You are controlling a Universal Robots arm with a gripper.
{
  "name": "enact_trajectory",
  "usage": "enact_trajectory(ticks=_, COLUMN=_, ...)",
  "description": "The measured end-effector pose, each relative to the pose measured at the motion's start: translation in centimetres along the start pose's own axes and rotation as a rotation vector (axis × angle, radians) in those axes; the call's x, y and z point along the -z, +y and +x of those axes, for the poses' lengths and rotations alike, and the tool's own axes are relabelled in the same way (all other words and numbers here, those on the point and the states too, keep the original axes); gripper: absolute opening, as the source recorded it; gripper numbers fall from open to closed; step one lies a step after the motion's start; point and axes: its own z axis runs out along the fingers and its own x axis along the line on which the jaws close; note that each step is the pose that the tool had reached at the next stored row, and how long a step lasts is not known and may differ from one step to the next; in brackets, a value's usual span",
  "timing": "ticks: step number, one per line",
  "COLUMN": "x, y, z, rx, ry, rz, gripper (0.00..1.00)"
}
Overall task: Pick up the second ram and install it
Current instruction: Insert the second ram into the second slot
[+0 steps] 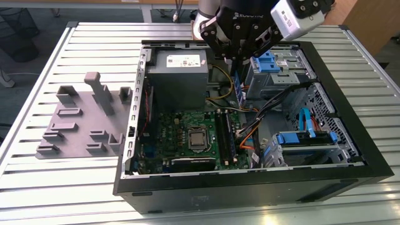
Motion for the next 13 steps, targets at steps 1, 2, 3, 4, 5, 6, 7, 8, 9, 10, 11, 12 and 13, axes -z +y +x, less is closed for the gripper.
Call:
enact_trajectory(ticks=1, x=-0.03, y=0.00, z=0.00, rx=0.000, ry=0.0001, rz=0.0003, gripper=0.14)
enact_trajectory(ticks=2, x=-0.06, y=0.00, z=0.00, rx=0.000, ry=0.0003, rz=0.0008, gripper=0.14)
enact_trajectory(ticks=3, x=-0.11, y=0.00, z=0.01, rx=0.000, ry=0.0008, rz=0.0012, gripper=0.14)
enact_trajectory(ticks=4, x=-0.17, y=0.00, z=0.01, rx=0.000, ry=0.0017, rz=0.0015, gripper=0.14)
enact_trajectory(ticks=5, x=-0.24, y=0.00, z=0.01, rx=0.001, ry=0.0030, rz=0.0017, gripper=0.14)
enact_trajectory(ticks=6, x=-0.34, y=0.00, z=0.01, rx=0.003, ry=0.0043, rz=0.0018, gripper=0.14)
enact_trajectory(ticks=7, x=-0.44, y=0.00, z=0.01, rx=0.004, ry=0.0056, rz=0.0019, gripper=0.14)
enact_trajectory(ticks=8, x=-0.54, y=0.00, z=0.02, rx=0.006, ry=0.0064, rz=0.0020, gripper=0.14)
enact_trajectory(ticks=9, x=-0.62, y=0.00, z=0.02, rx=0.007, ry=0.0066, rz=0.0021, gripper=0.14)
enact_trajectory(ticks=10, x=-0.67, y=0.01, z=0.02, rx=0.009, ry=0.0066, rz=0.0021, gripper=0.14)
enact_trajectory(ticks=11, x=-0.72, y=0.01, z=0.01, rx=0.010, ry=0.0066, rz=0.0021, gripper=0.14)
enact_trajectory(ticks=12, x=-0.74, y=0.00, z=0.01, rx=0.010, ry=0.0066, rz=0.0021, gripper=0.14)
enact_trajectory(ticks=13, x=-0.79, y=0.00, z=0.02, rx=0.010, ry=0.0066, rz=0.0019, gripper=0.14)
